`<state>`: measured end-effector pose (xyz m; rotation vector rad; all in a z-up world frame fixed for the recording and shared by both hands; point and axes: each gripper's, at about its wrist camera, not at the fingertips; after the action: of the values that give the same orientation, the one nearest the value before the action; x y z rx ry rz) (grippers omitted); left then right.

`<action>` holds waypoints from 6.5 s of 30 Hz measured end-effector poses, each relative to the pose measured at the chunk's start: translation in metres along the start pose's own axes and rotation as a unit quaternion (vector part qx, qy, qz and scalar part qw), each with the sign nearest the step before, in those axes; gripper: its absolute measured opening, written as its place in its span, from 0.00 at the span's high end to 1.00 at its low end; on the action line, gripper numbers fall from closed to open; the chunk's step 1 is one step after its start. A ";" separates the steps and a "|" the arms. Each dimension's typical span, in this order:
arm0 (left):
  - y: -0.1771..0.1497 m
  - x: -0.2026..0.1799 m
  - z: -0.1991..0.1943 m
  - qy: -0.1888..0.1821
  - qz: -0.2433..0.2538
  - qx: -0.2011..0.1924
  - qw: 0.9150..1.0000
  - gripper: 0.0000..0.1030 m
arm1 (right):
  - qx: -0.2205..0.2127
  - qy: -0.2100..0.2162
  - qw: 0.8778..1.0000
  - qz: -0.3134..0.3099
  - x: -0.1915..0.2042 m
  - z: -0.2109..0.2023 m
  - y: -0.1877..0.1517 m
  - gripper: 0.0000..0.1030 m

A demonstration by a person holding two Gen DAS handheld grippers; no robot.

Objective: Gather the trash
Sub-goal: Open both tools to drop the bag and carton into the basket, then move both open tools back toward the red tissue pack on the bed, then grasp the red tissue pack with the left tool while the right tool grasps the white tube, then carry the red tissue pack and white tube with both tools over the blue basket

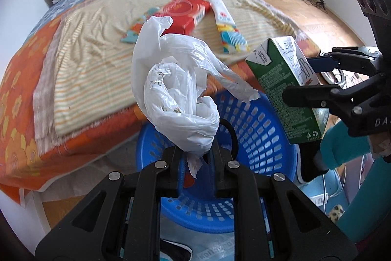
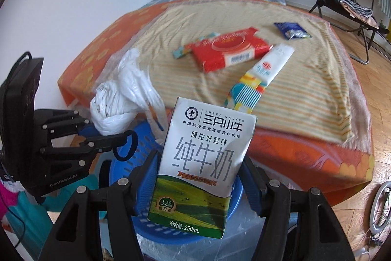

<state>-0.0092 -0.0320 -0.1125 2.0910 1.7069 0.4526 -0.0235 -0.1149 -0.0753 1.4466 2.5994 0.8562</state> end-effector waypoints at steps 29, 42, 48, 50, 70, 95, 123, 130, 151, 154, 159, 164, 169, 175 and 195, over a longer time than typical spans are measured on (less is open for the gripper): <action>-0.025 0.001 0.036 0.004 -0.010 0.067 0.998 0.51 | 0.054 0.000 0.999 -0.006 0.007 0.032 -0.026 0.18; -0.020 0.002 0.034 -0.003 -0.016 0.063 0.998 0.51 | 0.053 -0.005 0.999 -0.001 0.005 0.031 -0.024 0.18; -0.005 0.004 0.031 -0.013 -0.019 0.057 0.998 0.49 | 0.045 -0.001 0.999 0.020 -0.003 0.026 -0.016 0.18; 0.001 0.006 0.029 -0.013 -0.019 0.050 0.998 0.41 | 0.039 0.000 0.999 0.029 -0.008 0.022 -0.011 0.18; 0.107 0.028 0.026 -0.029 -0.012 -0.011 0.999 0.27 | -0.002 0.018 0.984 0.178 -0.102 0.006 0.062 0.18; 0.204 0.038 0.102 -0.012 0.024 -0.002 1.000 0.23 | 0.019 0.028 0.961 0.275 -0.178 0.080 0.148 0.22; 0.219 0.020 0.136 -0.024 0.056 0.019 0.998 0.23 | 0.022 -0.048 0.952 0.300 -0.204 0.126 0.197 0.50; 0.219 0.014 0.136 -0.021 0.059 0.024 0.998 0.23 | 0.023 -0.081 0.958 0.274 -0.200 0.127 0.197 0.70; 0.228 0.006 0.157 0.004 0.050 0.035 0.998 0.19 | -0.006 -0.067 0.961 0.269 -0.207 0.092 0.179 0.93; 0.226 0.013 0.147 0.006 0.038 0.022 0.999 0.20 | -0.015 -0.066 0.962 0.264 -0.204 0.082 0.176 0.93; 0.223 0.027 0.120 -0.004 0.007 -0.004 1.000 0.20 | -0.033 -0.059 0.967 0.247 -0.192 0.060 0.173 0.94; 0.216 0.030 0.089 0.000 0.000 -0.031 1.000 0.20 | -0.057 -0.046 0.971 0.228 -0.175 0.033 0.169 0.94; 0.202 0.031 0.058 -0.007 -0.010 -0.052 0.999 0.20 | -0.079 -0.031 0.976 0.201 -0.151 0.008 0.165 0.95; 0.181 0.027 0.026 0.003 -0.004 -0.075 0.997 0.20 | -0.100 -0.006 0.979 0.179 -0.126 -0.018 0.152 0.95; 0.089 0.008 -0.021 0.009 -0.035 -0.095 0.995 0.20 | -0.088 0.069 0.981 0.158 -0.069 -0.040 0.090 0.95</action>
<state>0.0583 -0.0372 -0.0498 1.8930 1.6719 0.5897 0.0726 -0.1506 -0.0135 1.8342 2.3418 1.2273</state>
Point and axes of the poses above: each gripper's, at about its wrist camera, not at the fingertips, and z roughly the way its jaws point, x to its left, y to its top, and after that the axes turned 1 degree about y, right-handed
